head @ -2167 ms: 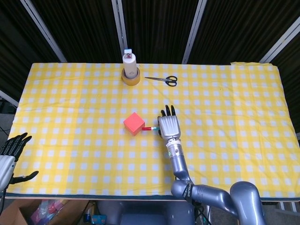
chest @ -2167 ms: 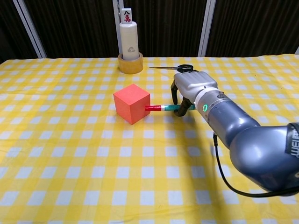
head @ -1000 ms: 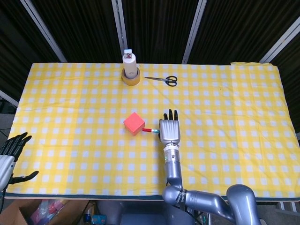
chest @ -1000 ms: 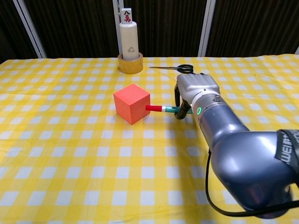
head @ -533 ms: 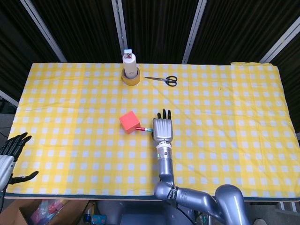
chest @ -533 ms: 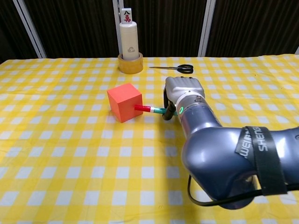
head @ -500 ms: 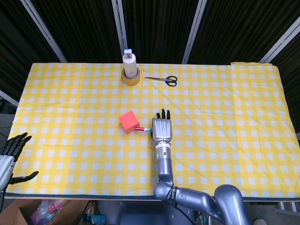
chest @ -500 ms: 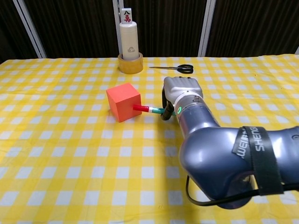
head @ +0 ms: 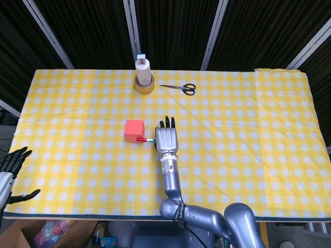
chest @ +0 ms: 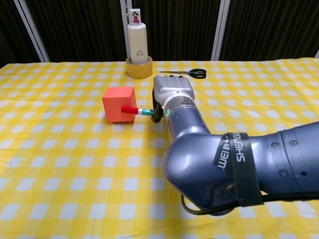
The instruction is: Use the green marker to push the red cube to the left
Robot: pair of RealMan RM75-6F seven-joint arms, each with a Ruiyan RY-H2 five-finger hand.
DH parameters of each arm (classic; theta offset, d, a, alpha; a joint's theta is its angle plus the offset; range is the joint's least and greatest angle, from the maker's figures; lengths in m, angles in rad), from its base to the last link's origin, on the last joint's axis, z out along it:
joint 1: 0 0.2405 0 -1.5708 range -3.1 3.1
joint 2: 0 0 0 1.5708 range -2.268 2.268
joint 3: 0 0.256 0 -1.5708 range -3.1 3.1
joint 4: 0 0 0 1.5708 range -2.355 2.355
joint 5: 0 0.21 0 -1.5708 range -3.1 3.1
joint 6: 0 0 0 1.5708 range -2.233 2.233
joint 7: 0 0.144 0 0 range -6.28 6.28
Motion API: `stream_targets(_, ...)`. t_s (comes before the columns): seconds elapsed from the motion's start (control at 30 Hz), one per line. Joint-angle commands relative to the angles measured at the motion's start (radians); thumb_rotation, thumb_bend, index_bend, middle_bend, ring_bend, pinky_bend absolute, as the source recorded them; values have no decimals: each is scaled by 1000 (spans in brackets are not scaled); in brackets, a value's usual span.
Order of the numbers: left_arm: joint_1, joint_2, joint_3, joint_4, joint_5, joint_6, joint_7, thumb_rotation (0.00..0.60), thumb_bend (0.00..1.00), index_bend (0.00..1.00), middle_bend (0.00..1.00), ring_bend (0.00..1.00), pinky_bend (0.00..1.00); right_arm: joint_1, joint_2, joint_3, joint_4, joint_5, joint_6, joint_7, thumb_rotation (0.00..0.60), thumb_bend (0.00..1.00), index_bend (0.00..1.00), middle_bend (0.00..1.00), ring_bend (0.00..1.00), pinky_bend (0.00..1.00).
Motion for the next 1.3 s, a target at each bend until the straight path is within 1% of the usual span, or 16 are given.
stream_targets(0.03,2,1,0,2,0,2,-1,600,0,0,0,0,0,18,-1,-10,2,12,-9,7,600,426,618,250,14,36)
stream_targets(0.27,5,4,1,5,-8,-1,-7,600,0,0,0,0,0,39,-1,-48,5,42,8,8,600,426,618,250,14,36)
stream_targets(0.43,7,5,3,7,-8,-1,-6,600,0,0,0,0,0,12,1,-62,3,44,45,7,600,426,619,250,14,36)
stream_targets(0.5,8,4,2,8,-8,3,-4,600,0,0,0,0,0,-4,10,-69,-11,35,59,7,600,426,619,250,14,36)
stream_targets(0.63,9,2,1,10,-5,6,2,600,0,0,0,0,0,-51,53,-90,-80,12,103,-7,600,426,619,250,14,36)
stream_targets(0.77,10,0,0,12,-6,8,9,600,0,0,0,0,0,-104,117,-117,-183,-15,151,-28,600,426,619,250,14,36)
stream_targets(0.97,10,-6,0,12,-4,7,22,600,0,0,0,0,0,-216,267,-173,-380,-49,216,-52,600,426,619,250,14,37)
stream_targets(1.07,11,-9,-1,12,-3,11,32,600,0,0,0,0,0,-264,335,-193,-454,-51,225,-49,600,426,619,250,14,40)
stream_targets(1.1,12,-11,-1,12,-2,11,37,600,0,0,0,0,0,-288,371,-207,-484,-55,227,-46,600,426,619,250,14,40)
stream_targets(1.2,12,-14,-1,10,-1,10,48,600,0,0,0,0,0,-338,443,-237,-533,-65,222,-24,600,426,619,250,14,40)
stream_targets(1.3,11,-18,0,8,0,9,59,600,0,0,0,0,0,-374,498,-258,-557,-71,206,6,600,427,619,250,14,40)
